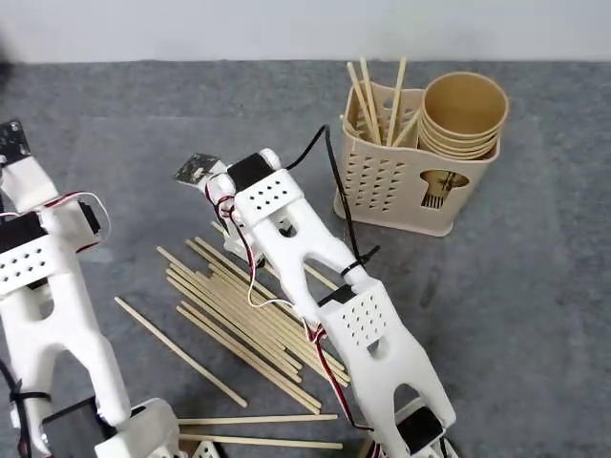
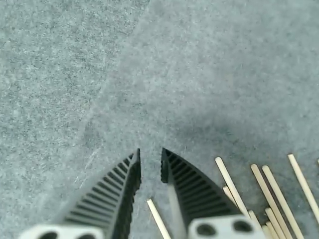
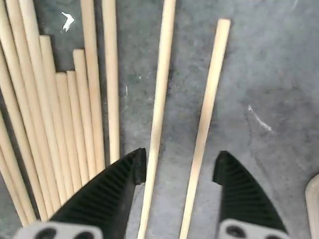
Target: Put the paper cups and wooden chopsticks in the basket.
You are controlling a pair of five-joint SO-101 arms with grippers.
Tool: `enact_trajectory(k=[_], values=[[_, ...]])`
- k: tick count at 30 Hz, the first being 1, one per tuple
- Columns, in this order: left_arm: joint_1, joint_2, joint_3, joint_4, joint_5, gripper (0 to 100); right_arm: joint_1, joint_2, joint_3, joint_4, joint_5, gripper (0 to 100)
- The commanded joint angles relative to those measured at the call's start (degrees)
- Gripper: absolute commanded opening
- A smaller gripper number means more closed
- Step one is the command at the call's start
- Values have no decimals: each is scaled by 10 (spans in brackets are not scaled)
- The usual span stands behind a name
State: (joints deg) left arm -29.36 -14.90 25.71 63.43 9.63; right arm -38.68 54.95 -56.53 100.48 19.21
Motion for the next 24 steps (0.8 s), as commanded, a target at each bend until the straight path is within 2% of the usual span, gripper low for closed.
enact_trajectory(k=[1, 10, 17, 24], values=[[-1, -27, -4, -16, -1, 65, -3, -7, -4, 1, -6, 262], [-1, -27, -4, -16, -1, 65, 1, 53, -4, -11, -6, 251], [-1, -27, -4, -16, -1, 64, -2, 84, -4, -64, -4, 16], [-1, -27, 1, -16, -1, 64, -3, 82, -4, -63, -4, 8]])
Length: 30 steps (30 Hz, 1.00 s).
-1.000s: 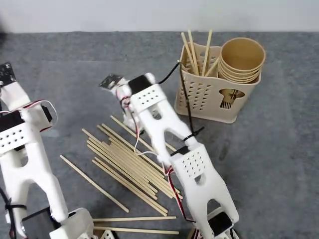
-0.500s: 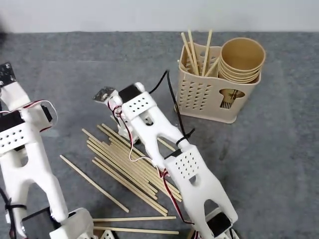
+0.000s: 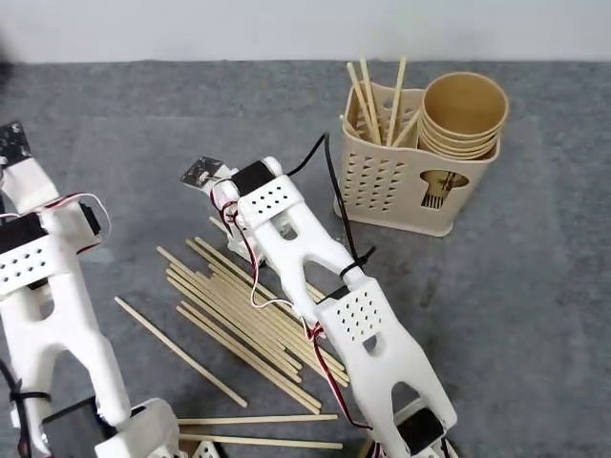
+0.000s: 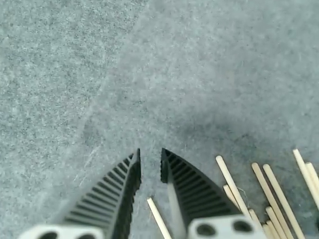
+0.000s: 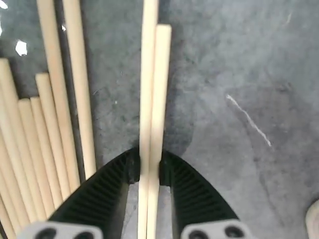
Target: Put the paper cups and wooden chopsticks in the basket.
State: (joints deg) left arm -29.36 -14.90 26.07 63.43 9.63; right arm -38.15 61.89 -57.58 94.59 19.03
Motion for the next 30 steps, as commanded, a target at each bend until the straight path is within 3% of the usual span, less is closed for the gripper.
enact_trajectory(k=[1, 10, 24, 30], values=[[-1, -27, -2, -16, -1, 64, -8, 7, 6, 1, -3, 8], [0, -27, -2, -17, -1, 64, -5, -120, 10, 84, -3, 8], [0, -27, -1, -17, -1, 64, 26, -421, 6, 81, -4, 8], [2, -27, -1, -17, 0, 64, 60, -584, 6, 2, -29, 8]])
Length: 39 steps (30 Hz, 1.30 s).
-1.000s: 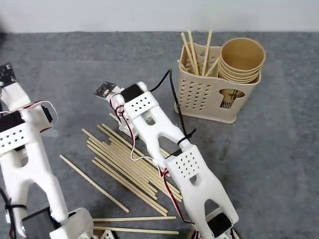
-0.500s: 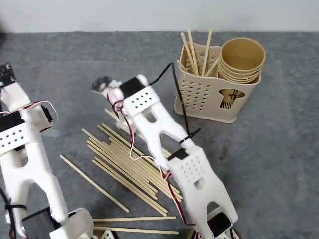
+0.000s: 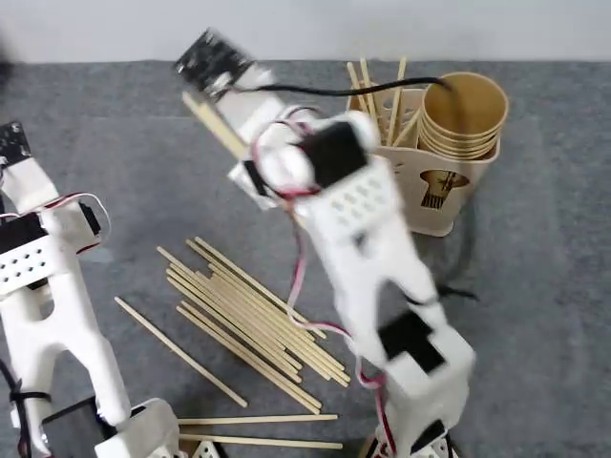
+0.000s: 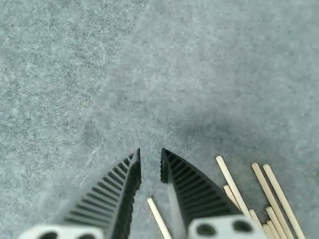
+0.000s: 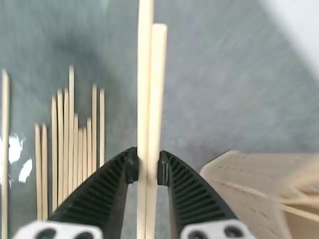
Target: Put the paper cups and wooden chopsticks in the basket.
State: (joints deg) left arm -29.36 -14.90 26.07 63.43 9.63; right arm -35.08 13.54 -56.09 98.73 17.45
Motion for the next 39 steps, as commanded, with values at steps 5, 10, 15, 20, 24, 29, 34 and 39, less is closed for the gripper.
enact_trajectory(k=[5, 10, 15, 20, 24, 29, 34, 39], values=[[2, -27, -1, -17, 0, 64, 99, -177, -9, -138, -24, 8], [2, -27, -1, -17, 0, 64, 160, -206, -5, -233, -78, 8], [2, -27, -1, -17, 0, 64, 198, -183, -4, -290, -111, 8], [2, -26, -1, -17, 0, 64, 232, -143, -4, -296, -146, 8], [2, -26, -1, -17, 0, 64, 242, -133, -4, -294, -156, 8], [2, -26, 0, -17, 0, 64, 241, -138, -6, -245, -156, 8], [2, -26, 22, -45, 0, 64, 243, -168, -4, -178, -156, 8], [3, -26, 40, -69, 0, 64, 240, -192, -4, -97, -152, 8]])
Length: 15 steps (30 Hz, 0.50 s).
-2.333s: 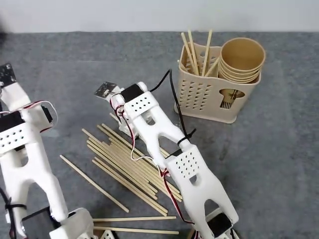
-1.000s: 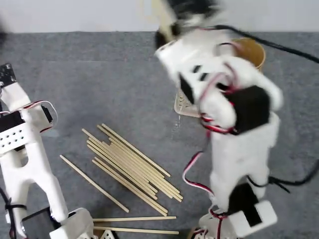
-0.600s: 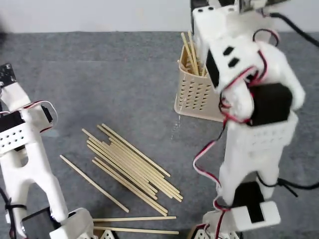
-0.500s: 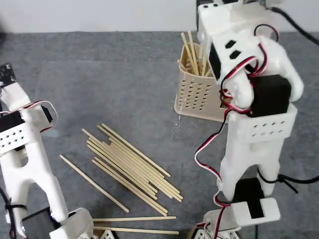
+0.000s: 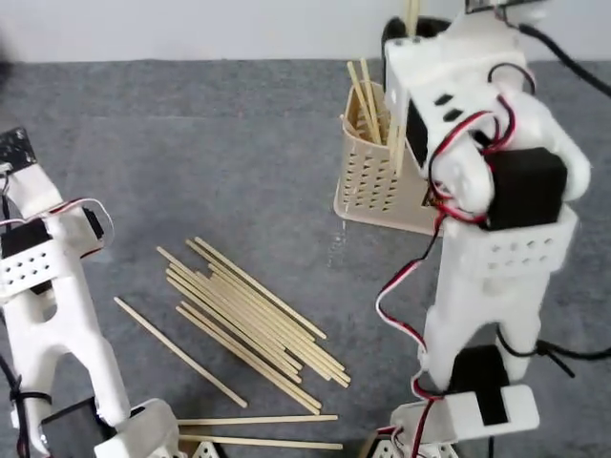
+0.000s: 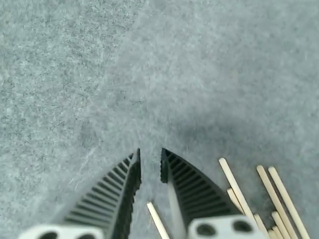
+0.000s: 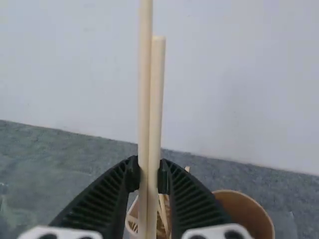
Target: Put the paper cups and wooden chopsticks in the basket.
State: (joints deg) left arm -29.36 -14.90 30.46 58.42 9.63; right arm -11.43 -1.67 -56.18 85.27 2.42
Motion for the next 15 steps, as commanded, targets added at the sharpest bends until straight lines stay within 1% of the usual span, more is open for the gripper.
enact_trajectory(k=[1, 7, 9, 12, 15], values=[[3, -26, -4, -18, 0, 64, 5, -44, -4, 51, -1, 8], [3, -30, -4, -17, 0, 64, -2, -76, -4, 162, -1, 8], [3, -29, -4, -17, 0, 64, -15, -90, 4, 179, 0, 8], [3, -28, -4, -18, 0, 63, -20, -129, 76, 177, 15, 8], [3, -27, -4, -18, 0, 63, -55, -192, 186, 167, 21, 8]])
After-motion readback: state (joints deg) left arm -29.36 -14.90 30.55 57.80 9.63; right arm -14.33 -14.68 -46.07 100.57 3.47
